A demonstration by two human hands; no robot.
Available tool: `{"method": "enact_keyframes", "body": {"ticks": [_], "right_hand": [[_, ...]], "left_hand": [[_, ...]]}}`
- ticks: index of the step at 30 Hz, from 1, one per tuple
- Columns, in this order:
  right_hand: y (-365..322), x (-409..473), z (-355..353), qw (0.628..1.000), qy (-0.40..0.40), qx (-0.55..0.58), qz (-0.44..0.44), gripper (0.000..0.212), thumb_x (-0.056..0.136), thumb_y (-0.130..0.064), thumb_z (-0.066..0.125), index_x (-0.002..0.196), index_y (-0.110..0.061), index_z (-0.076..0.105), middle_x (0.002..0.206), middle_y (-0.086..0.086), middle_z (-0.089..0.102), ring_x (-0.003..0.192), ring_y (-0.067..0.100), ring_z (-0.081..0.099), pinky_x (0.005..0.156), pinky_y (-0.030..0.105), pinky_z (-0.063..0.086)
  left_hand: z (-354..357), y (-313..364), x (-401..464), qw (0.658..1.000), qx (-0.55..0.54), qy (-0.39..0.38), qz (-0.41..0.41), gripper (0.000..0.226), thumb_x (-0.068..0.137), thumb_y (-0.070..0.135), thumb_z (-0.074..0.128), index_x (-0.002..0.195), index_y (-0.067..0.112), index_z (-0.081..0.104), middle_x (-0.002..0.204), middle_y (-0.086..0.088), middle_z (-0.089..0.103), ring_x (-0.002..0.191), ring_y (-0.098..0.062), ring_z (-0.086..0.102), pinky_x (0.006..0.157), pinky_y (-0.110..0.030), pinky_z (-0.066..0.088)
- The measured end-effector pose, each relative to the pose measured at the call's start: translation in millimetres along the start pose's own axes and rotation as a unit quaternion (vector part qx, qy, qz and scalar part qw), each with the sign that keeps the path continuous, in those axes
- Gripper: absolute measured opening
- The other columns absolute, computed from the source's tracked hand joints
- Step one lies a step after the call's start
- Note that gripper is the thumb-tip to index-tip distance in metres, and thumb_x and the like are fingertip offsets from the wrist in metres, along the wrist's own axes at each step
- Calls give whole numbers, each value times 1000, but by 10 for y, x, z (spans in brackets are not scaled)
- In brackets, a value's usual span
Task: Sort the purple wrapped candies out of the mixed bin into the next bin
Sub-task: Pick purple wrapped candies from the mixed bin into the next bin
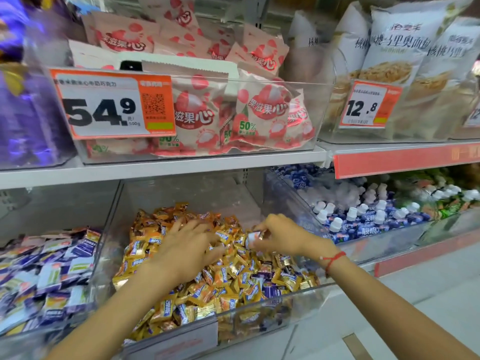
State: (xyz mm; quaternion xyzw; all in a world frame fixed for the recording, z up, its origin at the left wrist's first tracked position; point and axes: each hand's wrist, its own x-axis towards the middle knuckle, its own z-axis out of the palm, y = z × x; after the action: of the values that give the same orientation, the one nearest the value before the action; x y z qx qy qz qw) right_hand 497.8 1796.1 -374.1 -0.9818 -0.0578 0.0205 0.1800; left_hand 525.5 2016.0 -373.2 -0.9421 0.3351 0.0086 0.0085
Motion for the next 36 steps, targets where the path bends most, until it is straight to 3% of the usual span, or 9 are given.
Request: {"method": "enact_keyframes", "body": {"ticks": [2, 5, 10, 13, 19, 25, 29, 32, 36], "right_hand": [[-79, -101, -100, 994, 56, 89, -37, 29, 90, -37, 64, 92, -9, 73, 84, 5, 65, 73, 17, 59, 70, 34, 48], [-316, -267, -96, 983, 83, 133, -99, 24, 96, -33, 56, 115, -26, 68, 91, -7, 53, 84, 6, 52, 76, 23, 45], [-467, -385, -20, 976, 112, 143, -119, 34, 91, -18, 65, 123, -31, 64, 92, -5, 58, 80, 3, 52, 72, 17, 43], [-287, -323, -126, 988, 76, 131, -35, 35, 86, -16, 70, 119, -25, 63, 99, -7, 64, 84, 5, 61, 82, 24, 53], [-51, -110, 92, 983, -119, -131, 44, 43, 79, -31, 78, 118, -17, 66, 114, 1, 66, 106, 20, 60, 90, 32, 49], [-123, 106, -196, 997, 32, 31, 70, 62, 82, -25, 75, 139, -15, 50, 128, 2, 60, 106, 20, 63, 94, 33, 51], [-75, 80, -199, 996, -24, -47, 69, 27, 85, -5, 67, 111, -13, 70, 104, 3, 70, 92, 14, 65, 88, 31, 54], [-46, -15, -19, 975, -181, -105, 77, 33, 83, -20, 73, 116, -16, 69, 118, -2, 66, 105, 15, 61, 88, 22, 47], [-4, -9, 101, 978, -128, -152, 66, 27, 85, -28, 72, 111, -18, 72, 114, -2, 69, 104, 17, 62, 88, 27, 46]], "left_hand": [[-45, 117, -69, 981, -177, 70, -21, 58, 96, 62, 23, 134, 29, 52, 140, -1, 52, 135, -19, 41, 113, -41, 26], [-119, 269, -163, 858, -508, 61, -40, 52, 89, 71, 25, 111, 39, 59, 98, 7, 64, 99, -11, 67, 87, -30, 50], [-65, 291, -216, 746, -662, 42, -64, 23, 96, 25, 56, 118, 29, 59, 101, 6, 73, 87, -1, 69, 69, -13, 53], [46, 177, -273, 805, -569, 142, -88, 40, 96, 13, 56, 128, 37, 52, 126, 0, 60, 90, 4, 59, 62, -10, 49], [164, 153, -373, 852, -488, 177, -74, 53, 96, 20, 55, 139, 44, 35, 111, 11, 50, 90, 4, 55, 66, -6, 41], [175, 176, -396, 837, -508, 193, -64, 29, 96, 29, 54, 119, 44, 45, 107, 19, 48, 92, 7, 51, 76, -17, 42], [177, 179, -398, 834, -512, 192, -69, 26, 96, 30, 53, 118, 44, 47, 108, 18, 49, 91, 8, 51, 74, -16, 42], [178, 171, -394, 830, -517, 198, -73, 30, 97, 31, 52, 125, 38, 50, 117, 13, 52, 91, 11, 50, 74, -15, 41], [168, 181, -363, 829, -516, 202, -79, 41, 96, 29, 53, 137, 29, 47, 126, 7, 53, 91, 9, 49, 68, -5, 37]]}}
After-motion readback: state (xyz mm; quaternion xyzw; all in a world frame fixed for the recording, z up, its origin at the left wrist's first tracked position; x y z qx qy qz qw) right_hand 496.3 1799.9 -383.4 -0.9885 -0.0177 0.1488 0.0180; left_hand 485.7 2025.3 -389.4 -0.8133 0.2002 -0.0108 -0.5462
